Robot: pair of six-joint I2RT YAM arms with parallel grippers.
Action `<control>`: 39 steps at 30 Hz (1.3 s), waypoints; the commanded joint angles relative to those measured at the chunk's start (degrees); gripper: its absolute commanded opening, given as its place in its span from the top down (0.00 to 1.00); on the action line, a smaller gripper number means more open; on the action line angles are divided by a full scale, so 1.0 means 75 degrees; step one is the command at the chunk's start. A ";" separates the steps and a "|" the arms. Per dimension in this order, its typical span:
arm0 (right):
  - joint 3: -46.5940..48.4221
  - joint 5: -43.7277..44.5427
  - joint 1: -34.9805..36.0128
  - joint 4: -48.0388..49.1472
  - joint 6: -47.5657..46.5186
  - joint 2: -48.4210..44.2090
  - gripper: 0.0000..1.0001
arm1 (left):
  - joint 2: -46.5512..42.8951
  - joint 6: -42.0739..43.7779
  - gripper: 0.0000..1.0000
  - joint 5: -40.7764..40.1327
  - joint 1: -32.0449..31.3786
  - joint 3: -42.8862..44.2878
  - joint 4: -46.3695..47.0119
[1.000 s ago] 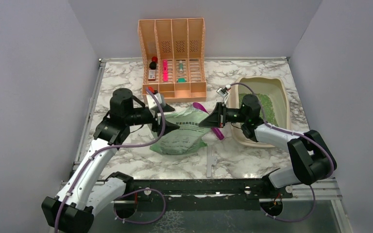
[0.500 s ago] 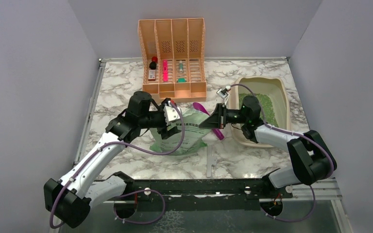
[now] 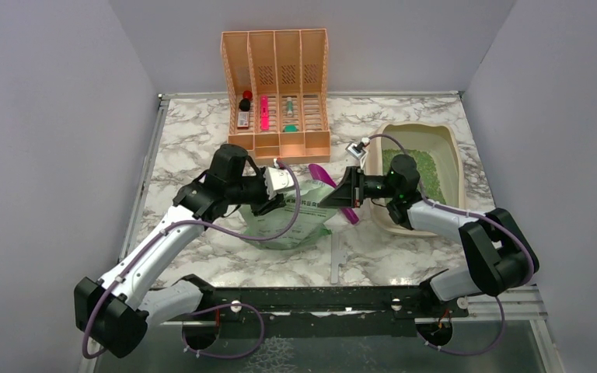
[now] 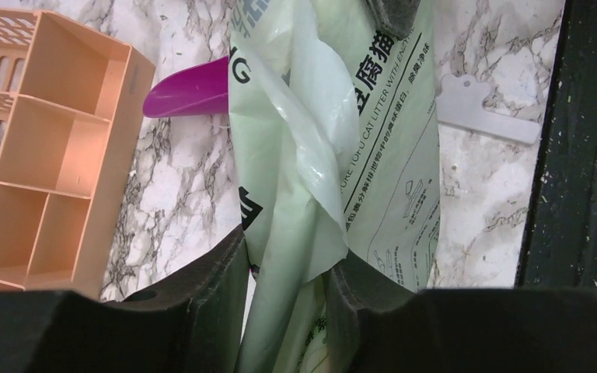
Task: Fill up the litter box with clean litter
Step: Close the cat litter bag at the center of the board.
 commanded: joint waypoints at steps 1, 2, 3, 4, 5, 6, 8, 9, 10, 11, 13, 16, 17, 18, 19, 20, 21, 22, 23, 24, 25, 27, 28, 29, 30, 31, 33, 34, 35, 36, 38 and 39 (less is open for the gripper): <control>0.0044 -0.0589 0.0036 0.0874 0.0261 0.0017 0.79 | 0.0445 -0.0402 0.68 0.0455 -0.0041 0.0480 -0.0720; 0.0064 -0.0567 0.0042 0.0813 0.0153 -0.0008 0.73 | 0.0543 -0.0445 0.69 0.0507 -0.0044 0.0557 -0.0836; 0.0111 -0.0513 0.0061 0.0671 -0.0039 -0.0039 0.65 | 0.0633 -0.0517 0.71 0.0535 -0.0036 0.0617 -0.0919; 0.0180 -0.0422 0.0086 0.0379 -0.0385 -0.0094 0.57 | 0.0697 -0.0556 0.71 0.0557 -0.0045 0.0672 -0.0981; 0.0277 -0.0297 0.0129 -0.0002 -0.0861 -0.0162 0.49 | 0.0737 -0.0581 0.71 0.0564 -0.0043 0.0715 -0.1028; 0.0420 -0.0134 0.0175 -0.0587 -0.1453 -0.0245 0.42 | 0.0753 -0.0608 0.71 0.0554 -0.0043 0.0750 -0.1066; 0.0781 0.0196 0.0331 -0.1802 -0.2882 -0.0390 0.34 | 0.0776 -0.0620 0.72 0.0553 -0.0046 0.0805 -0.1121; 0.0958 0.0333 0.0428 -0.2306 -0.3575 -0.0423 0.32 | 0.0776 -0.0626 0.73 0.0572 -0.0038 0.0830 -0.1149; 0.1122 0.0393 0.0504 -0.2672 -0.4098 -0.0417 0.32 | 0.0766 -0.0609 0.73 0.0593 -0.0044 0.0862 -0.1166; 0.1301 0.0431 0.0555 -0.2903 -0.4441 -0.0381 0.31 | 0.0759 -0.0625 0.73 0.0603 -0.0046 0.0894 -0.1206; 0.1466 0.0369 0.0559 -0.2905 -0.4580 -0.0244 0.31 | 0.0740 -0.0633 0.73 0.0611 -0.0037 0.0947 -0.1286; 0.1636 -0.0150 0.0587 -0.2336 -0.3854 0.0146 0.42 | 0.0686 -0.0737 0.73 0.0467 -0.0035 0.0995 -0.1304; 0.1612 -0.0285 0.0586 -0.2067 -0.3487 0.0271 0.49 | 0.0682 -0.0818 0.73 0.0314 -0.0035 0.1027 -0.1297; 0.1538 -0.0299 0.0583 -0.1882 -0.3186 0.0291 0.53 | 0.0683 -0.0914 0.72 0.0086 -0.0035 0.1069 -0.1284; 0.1424 -0.0301 0.0594 -0.1787 -0.3032 0.0262 0.54 | 0.0680 -0.1025 0.72 -0.0138 -0.0026 0.1116 -0.1264; 0.1312 -0.0291 0.0597 -0.1778 -0.3047 0.0166 0.54 | 0.0693 -0.1115 0.72 -0.0348 -0.0018 0.1155 -0.1238; 0.1178 -0.0205 0.0602 -0.1833 -0.3159 0.0045 0.53 | 0.0696 -0.1155 0.72 -0.0464 -0.0015 0.1200 -0.1243; 0.1080 -0.0051 0.0602 -0.1963 -0.3339 -0.0130 0.51 | 0.0699 -0.1150 0.72 -0.0481 -0.0001 0.1228 -0.1235; 0.1014 0.0084 0.0617 -0.2143 -0.3531 -0.0291 0.43 | 0.0707 -0.1145 0.73 -0.0427 0.0010 0.1252 -0.1234; 0.1000 0.0211 0.0632 -0.2358 -0.3812 -0.0432 0.37 | 0.0730 -0.1132 0.74 -0.0369 0.0012 0.1279 -0.1240; 0.1023 0.0338 0.0665 -0.2644 -0.4122 -0.0566 0.35 | 0.0750 -0.1137 0.77 -0.0326 0.0012 0.1308 -0.1235; 0.1145 0.0585 0.0745 -0.3308 -0.4869 -0.0719 0.34 | 0.0805 -0.1144 0.82 -0.0271 0.0012 0.1363 -0.1241; 0.1224 0.0790 0.0778 -0.3655 -0.5242 -0.0763 0.36 | 0.0820 -0.1140 0.85 -0.0246 0.0012 0.1382 -0.1241; 0.1302 0.1026 0.0815 -0.3948 -0.5698 -0.0781 0.41 | 0.0833 -0.1133 0.87 -0.0219 0.0012 0.1388 -0.1238; 0.1335 0.1237 0.0834 -0.4142 -0.5984 -0.0777 0.49 | 0.0826 -0.1119 0.87 -0.0210 0.0012 0.1389 -0.1236; 0.1349 0.1435 0.0836 -0.4225 -0.6197 -0.0769 0.60 | 0.0831 -0.1100 0.89 -0.0199 0.0012 0.1389 -0.1246; 0.1372 0.1876 0.0828 -0.4261 -0.6388 -0.0740 0.86 | 0.0806 -0.1063 0.90 -0.0207 0.0012 0.1407 -0.1300; 0.1395 0.1975 0.0837 -0.4247 -0.6354 -0.0723 0.89 | 0.0790 -0.1055 0.91 -0.0242 0.0012 0.1412 -0.1323; 0.1434 0.1915 0.0832 -0.4176 -0.6173 -0.0705 0.90 | 0.0769 -0.1057 0.91 -0.0294 0.0006 0.1429 -0.1350; 0.1495 0.1754 0.0838 -0.4059 -0.5913 -0.0674 0.92 | 0.0740 -0.1060 0.90 -0.0370 0.0011 0.1438 -0.1361; 0.1551 0.1335 0.0833 -0.3553 -0.5107 -0.0572 0.93 | 0.0681 -0.1079 0.61 -0.0628 0.0012 0.1457 -0.1360; 0.1505 0.1147 0.0835 -0.3132 -0.4561 -0.0506 0.94 | 0.0656 -0.1094 0.46 -0.0789 0.0012 0.1486 -0.1345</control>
